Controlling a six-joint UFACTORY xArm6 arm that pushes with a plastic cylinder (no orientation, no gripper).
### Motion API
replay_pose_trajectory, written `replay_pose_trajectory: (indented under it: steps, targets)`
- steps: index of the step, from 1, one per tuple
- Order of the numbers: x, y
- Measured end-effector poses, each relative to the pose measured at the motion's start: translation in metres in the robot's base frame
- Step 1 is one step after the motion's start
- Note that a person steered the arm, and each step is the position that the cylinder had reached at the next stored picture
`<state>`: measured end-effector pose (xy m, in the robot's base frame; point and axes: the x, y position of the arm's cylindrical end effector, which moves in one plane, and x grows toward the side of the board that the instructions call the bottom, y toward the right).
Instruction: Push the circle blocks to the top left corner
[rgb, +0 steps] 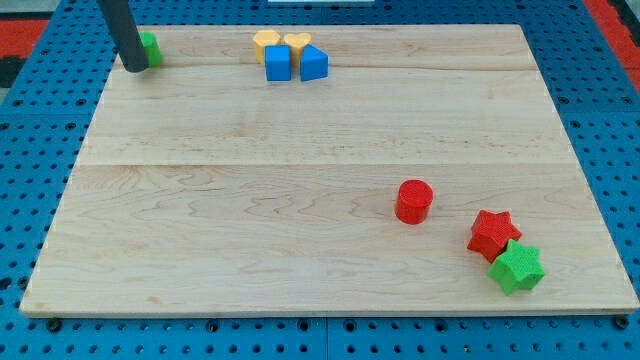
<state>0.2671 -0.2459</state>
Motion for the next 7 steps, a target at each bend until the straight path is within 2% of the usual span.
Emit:
replay_pose_trajectory:
  steps: [1,2,3,4,5,6,7]
  targets:
    - [0.000,0.024]
    - [0.072,0.093]
    - [0.100,0.226]
    - [0.098,0.363]
    - [0.198,0.420]
    - [0.234,0.362]
    - [0.220,0.286]
